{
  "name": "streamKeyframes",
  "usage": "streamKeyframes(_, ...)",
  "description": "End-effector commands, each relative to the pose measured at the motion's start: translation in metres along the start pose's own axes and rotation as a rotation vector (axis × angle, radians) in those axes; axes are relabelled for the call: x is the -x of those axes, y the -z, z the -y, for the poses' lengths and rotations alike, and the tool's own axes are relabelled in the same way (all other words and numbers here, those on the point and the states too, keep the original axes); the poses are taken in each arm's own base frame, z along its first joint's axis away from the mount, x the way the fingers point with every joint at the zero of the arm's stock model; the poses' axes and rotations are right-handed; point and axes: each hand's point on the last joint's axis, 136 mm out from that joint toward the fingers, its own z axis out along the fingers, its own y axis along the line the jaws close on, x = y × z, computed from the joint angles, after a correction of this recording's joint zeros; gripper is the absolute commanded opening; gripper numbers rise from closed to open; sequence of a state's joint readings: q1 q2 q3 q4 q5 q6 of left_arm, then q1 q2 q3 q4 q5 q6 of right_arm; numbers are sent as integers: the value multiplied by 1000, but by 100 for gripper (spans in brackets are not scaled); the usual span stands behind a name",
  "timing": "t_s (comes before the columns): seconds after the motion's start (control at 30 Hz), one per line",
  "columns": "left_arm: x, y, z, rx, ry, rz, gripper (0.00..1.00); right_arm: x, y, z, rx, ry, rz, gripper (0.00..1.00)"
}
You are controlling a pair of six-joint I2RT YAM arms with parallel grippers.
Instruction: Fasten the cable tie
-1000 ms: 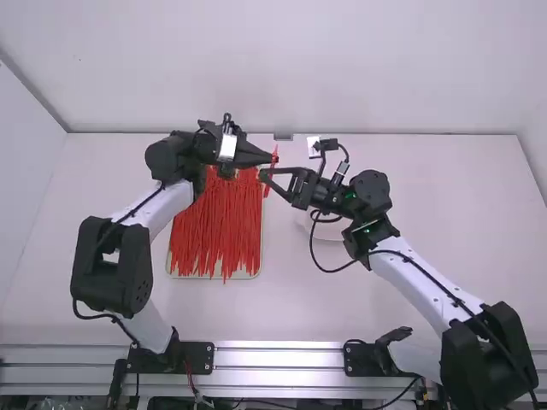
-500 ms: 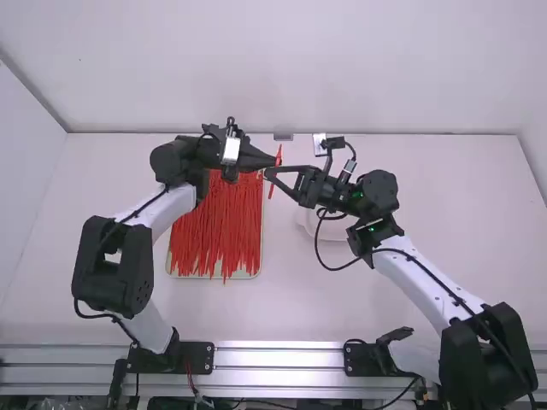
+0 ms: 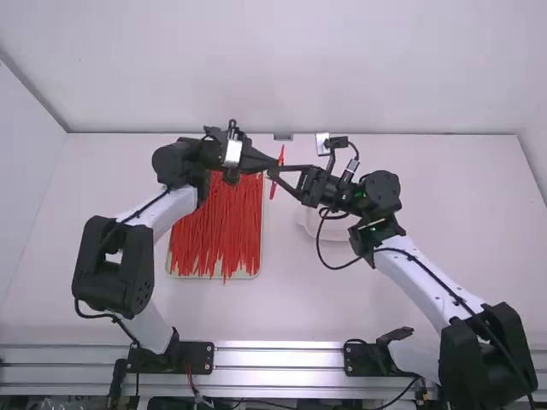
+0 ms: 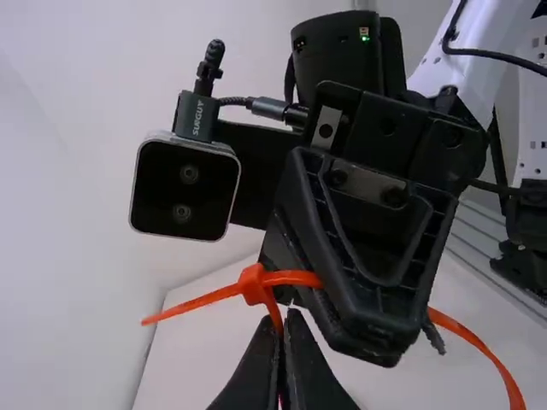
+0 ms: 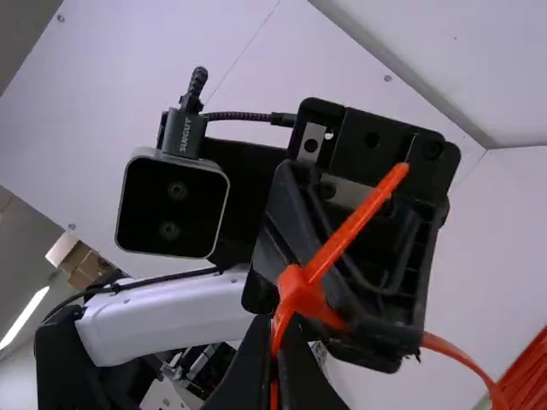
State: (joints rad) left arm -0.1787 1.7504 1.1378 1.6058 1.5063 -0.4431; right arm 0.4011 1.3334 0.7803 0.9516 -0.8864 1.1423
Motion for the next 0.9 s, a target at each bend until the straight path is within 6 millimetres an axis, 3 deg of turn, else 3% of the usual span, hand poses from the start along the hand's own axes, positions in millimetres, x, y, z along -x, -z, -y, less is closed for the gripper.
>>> streamKeyframes(0.0,4,-4,16,-65,-45,-18,1,22,6,8,-41,13,95,0)
streamKeyframes(0.37,2,-5,20,-69,-35,-16,1,33,17,15,-66,18,125,0)
streamKeyframes(0.53,3,-3,18,-59,-23,-17,1,25,16,11,-46,48,76,10)
streamKeyframes(0.87,1,6,13,-28,-3,-26,1,13,16,15,-49,15,14,19)
